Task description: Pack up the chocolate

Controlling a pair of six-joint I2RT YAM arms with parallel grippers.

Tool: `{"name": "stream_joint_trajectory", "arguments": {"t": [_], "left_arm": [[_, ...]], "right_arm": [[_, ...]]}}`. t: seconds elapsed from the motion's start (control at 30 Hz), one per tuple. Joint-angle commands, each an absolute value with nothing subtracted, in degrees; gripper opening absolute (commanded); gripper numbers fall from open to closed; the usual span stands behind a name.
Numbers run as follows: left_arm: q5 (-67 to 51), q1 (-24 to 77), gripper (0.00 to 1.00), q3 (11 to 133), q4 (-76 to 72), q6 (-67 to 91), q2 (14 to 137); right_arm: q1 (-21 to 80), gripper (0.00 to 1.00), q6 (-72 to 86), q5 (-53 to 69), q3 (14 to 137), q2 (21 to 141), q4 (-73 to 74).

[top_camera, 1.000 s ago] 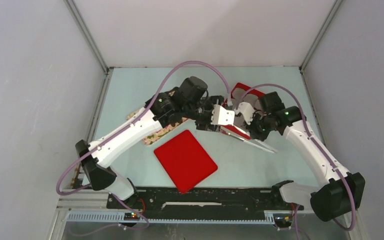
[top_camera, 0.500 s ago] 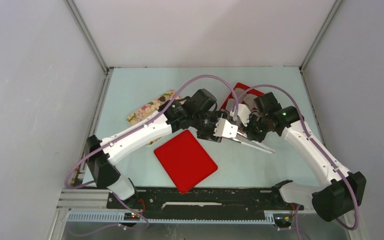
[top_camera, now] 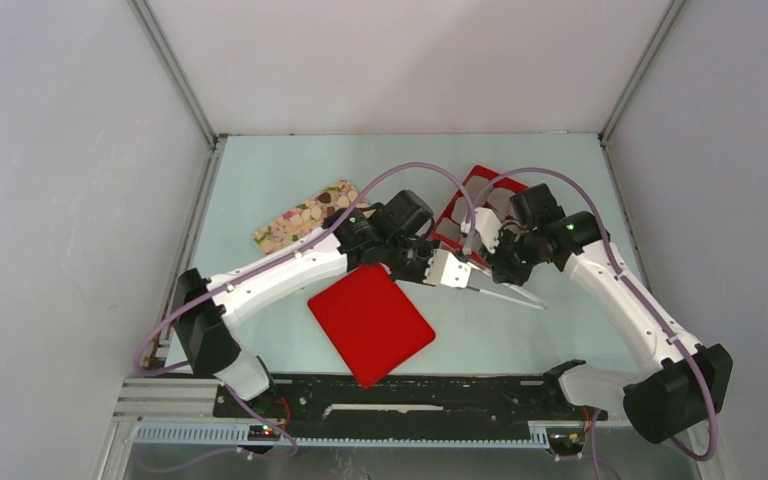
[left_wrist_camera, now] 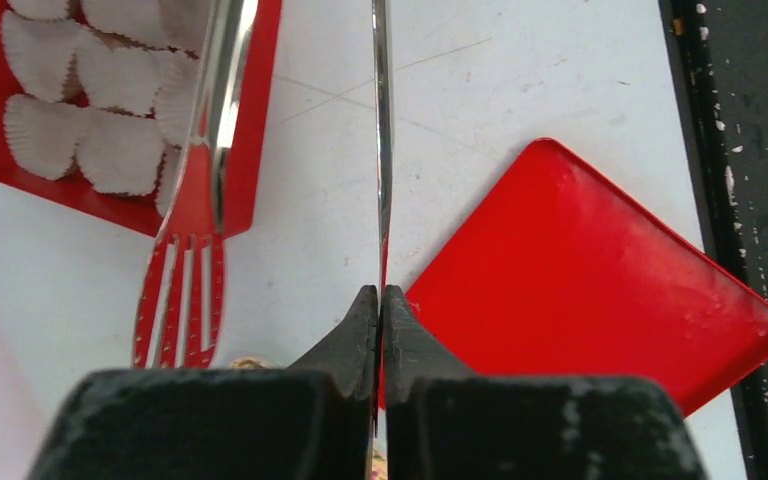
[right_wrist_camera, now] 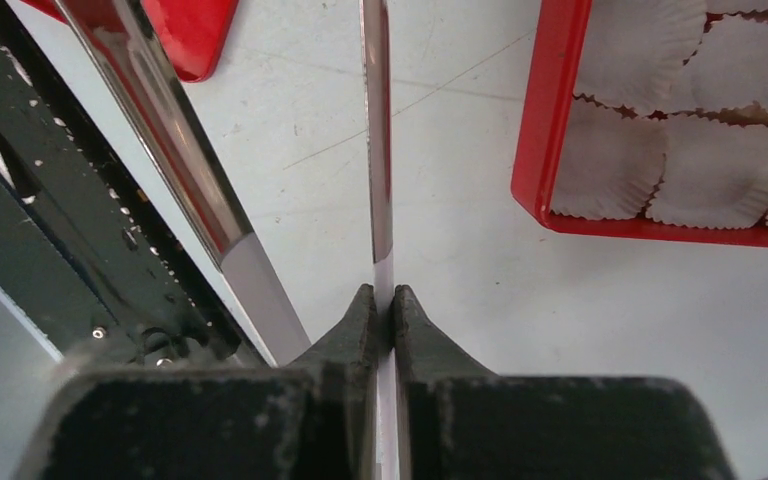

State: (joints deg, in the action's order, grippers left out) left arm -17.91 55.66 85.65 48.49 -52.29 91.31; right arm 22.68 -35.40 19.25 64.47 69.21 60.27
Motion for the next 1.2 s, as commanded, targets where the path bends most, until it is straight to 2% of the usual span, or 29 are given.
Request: {"name": "stream_joint_trajectory", "arguments": {"t": [0.0, 0.07, 0.1, 0.17, 0.2, 0.23, 0.33, 0.47, 0.63, 1.17], "left_arm": [[-22.08, 55.77, 0.00, 81.87, 45.31, -51.25, 88.82], [-25.40, 54.86, 0.00, 80.90, 45.91, -49.59, 87.58], [-27.81, 54.25, 0.00, 80.74, 46.38, -49.03, 86.87], [-34.23, 51.99, 0.00, 80.52, 47.04, -47.23, 85.61], [-38.95, 50.63, 0.00, 80.47, 47.23, -46.19, 85.04], [-42.28, 49.19, 0.00, 80.27, 47.23, -45.36, 84.46], [-49.05, 45.72, 0.00, 79.28, 46.96, -43.72, 83.10], [-54.12, 43.62, 0.00, 77.99, 46.47, -42.17, 82.21], [-61.21, 38.67, 0.00, 74.72, 36.32, -31.20, 80.41], [-69.70, 34.04, 0.00, 72.66, 23.31, -16.67, 80.69]], "right_arm": [[21.05, 0.17, -32.94, 27.55, 67.11, 67.60, 59.41], [18.14, 0.42, -31.40, 30.06, 66.31, 65.69, 56.00], [16.00, 0.58, -30.62, 32.56, 65.93, 64.34, 54.57], [12.28, 0.80, -29.08, 39.00, 66.83, 64.05, 53.79], [10.86, 0.96, -28.77, 42.43, 67.44, 64.33, 54.22], [10.07, 0.99, -28.49, 46.01, 67.87, 64.41, 54.19], [10.15, 0.99, -26.25, 51.59, 69.38, 65.58, 53.12], [12.81, 1.00, -26.88, 52.88, 70.86, 68.65, 51.59], [13.62, 1.00, -30.10, 57.12, 73.96, 72.23, 54.50], [14.84, 0.99, -37.14, 60.40, 73.14, 75.76, 60.94]]}}
